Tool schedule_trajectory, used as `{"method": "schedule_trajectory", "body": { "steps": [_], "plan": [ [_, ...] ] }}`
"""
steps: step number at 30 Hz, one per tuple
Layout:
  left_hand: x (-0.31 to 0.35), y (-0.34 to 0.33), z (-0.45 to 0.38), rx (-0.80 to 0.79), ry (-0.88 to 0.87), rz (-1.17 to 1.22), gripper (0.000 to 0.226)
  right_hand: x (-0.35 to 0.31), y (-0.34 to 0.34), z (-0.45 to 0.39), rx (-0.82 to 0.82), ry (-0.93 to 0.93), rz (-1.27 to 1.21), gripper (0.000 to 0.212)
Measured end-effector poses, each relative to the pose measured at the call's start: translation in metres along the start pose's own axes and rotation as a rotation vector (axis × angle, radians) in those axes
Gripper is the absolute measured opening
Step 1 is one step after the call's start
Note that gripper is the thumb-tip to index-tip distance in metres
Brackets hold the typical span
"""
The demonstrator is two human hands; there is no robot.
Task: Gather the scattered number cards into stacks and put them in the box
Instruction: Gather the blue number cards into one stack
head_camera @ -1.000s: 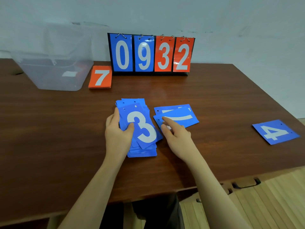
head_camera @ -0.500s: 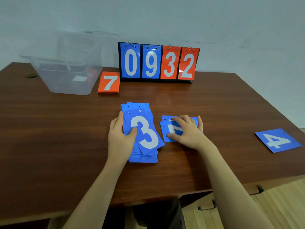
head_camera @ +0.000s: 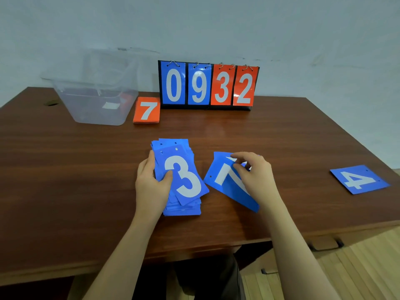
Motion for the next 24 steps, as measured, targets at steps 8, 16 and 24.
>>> {"method": "schedule_trajectory", "body": {
  "steps": [8, 16, 24],
  "plan": [
    [0.001, 0.010, 0.006, 0.008, -0.020, -0.033, 0.059, -0.020, 0.016, 0.008, 0.205, -0.140, -0.308, 0.015],
    [0.016, 0.002, 0.009, -0.065, 0.006, 0.059, 0.060, -0.029, -0.023, 0.015, 0.199, -0.212, -0.486, 0.013],
    [0.023, -0.014, 0.009, -0.103, -0.031, 0.041, 0.063, -0.033, -0.058, 0.009, 0.194, -0.229, -0.499, 0.010]
  ]
}}
Point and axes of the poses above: each hand's wrist, its own z-axis away from the middle knuckle, its own y-axis out of the back of the hand, x = y × z, the point moved 3 cm from there along -z, towards the middle knuckle, and after that the axes turned 7 degrees about -z, right-handed, at the moved point
